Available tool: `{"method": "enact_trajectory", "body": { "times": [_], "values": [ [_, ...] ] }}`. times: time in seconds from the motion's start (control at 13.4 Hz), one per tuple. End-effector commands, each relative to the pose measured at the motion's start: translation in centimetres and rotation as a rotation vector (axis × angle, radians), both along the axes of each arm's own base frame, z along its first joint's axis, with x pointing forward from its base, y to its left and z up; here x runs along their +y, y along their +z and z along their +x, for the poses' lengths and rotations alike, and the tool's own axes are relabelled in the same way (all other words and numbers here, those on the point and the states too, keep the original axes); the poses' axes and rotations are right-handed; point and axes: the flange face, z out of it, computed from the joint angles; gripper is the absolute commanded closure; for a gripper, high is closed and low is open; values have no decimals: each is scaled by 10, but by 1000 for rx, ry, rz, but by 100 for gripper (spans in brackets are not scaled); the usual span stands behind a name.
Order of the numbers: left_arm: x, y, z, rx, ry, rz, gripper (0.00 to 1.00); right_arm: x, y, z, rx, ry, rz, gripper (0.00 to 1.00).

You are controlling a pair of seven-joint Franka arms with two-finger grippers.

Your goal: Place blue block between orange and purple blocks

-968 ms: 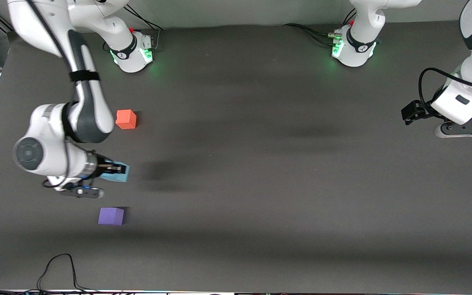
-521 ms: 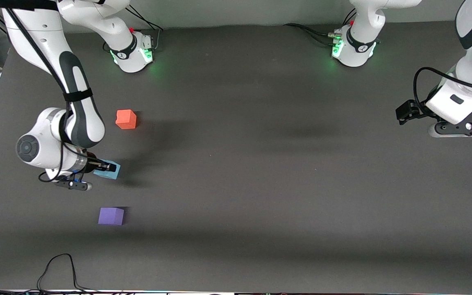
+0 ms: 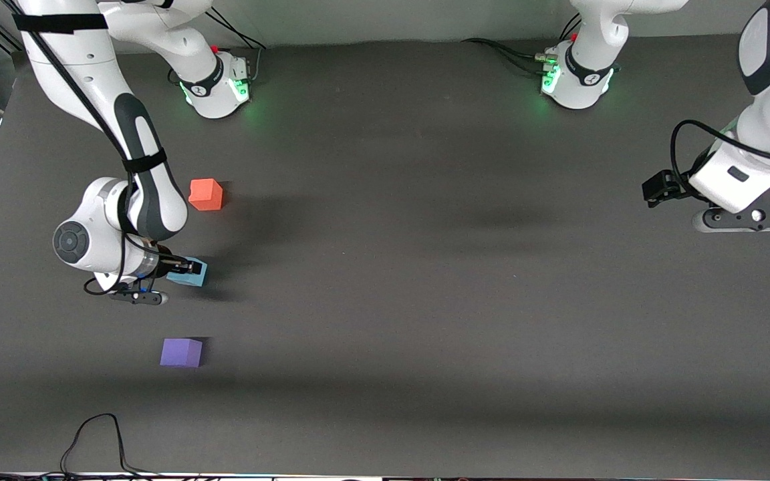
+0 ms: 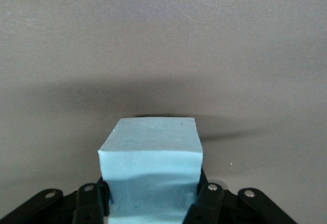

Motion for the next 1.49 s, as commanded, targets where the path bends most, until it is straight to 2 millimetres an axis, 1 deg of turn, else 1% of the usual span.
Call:
{"method": "enact_trajectory", "body": {
  "times": [0.0, 0.07, 0.15, 0.3, 0.37, 0.45, 0.52, 0.6, 0.67, 0.74, 0.82, 0.89, 1.04, 1.12, 1.19, 1.27, 1.34, 1.41],
  "values": [
    [-4, -5, 4, 22, 14, -2, 0, 0, -10, -1, -21, 16, 3, 81],
    [-5, -3, 3, 23, 13, -1, 0, 1, -9, -1, -23, 17, 4, 62],
    [-5, -3, 2, 27, 14, -2, 0, 2, -6, 0, -27, 19, 7, 1],
    [-4, -3, 1, 27, 15, -2, 0, 11, 7, 4, -33, 33, 24, 0],
    [-3, -2, 1, 25, 17, -3, 0, 12, 18, 7, -28, 41, 34, 0],
    [-4, -4, 2, 24, 15, -3, 0, 14, 33, 10, -13, 51, 54, 0],
    [-5, -4, 3, 19, 16, -5, 0, 14, 54, 15, -4, 52, 79, 0],
    [-7, -4, 3, 19, 13, -7, 0, 7, 81, 18, -14, 39, 99, 0],
    [-7, -2, 2, 20, 14, -8, 0, -6, 112, 18, -33, 27, 118, 0],
    [-7, 0, 0, 18, 14, -10, 0, -17, 146, 17, -61, 40, 109, 0],
    [-5, 1, 0, 15, 17, -8, 0, -27, 174, 19, -74, 59, 81, 0],
    [-6, 2, 0, 15, 14, -10, 0, -36, 197, 20, -62, 81, 51, 0],
    [-5, 8, -3, 3, 14, -12, 0, -46, 244, 20, -42, 116, 5, 0],
    [-5, 10, -3, -3, 12, -13, 0, -60, 271, 16, -52, 107, 5, 0],
    [-5, 17, -5, -19, 12, -15, 0, -70, 295, 11, -64, 97, 20, 0],
    [-5, 21, -7, -30, 2, -19, 0, -75, 325, 3, -86, 87, 36, 0],
    [-5, 27, -10, -50, 5, -30, 0, -76, 350, -3, -102, 82, 51, 0],
    [-5, 28, -17, -76, 6, -46, 0, -76, 372, -7, -114, 73, 55, 0]
  ]
}}
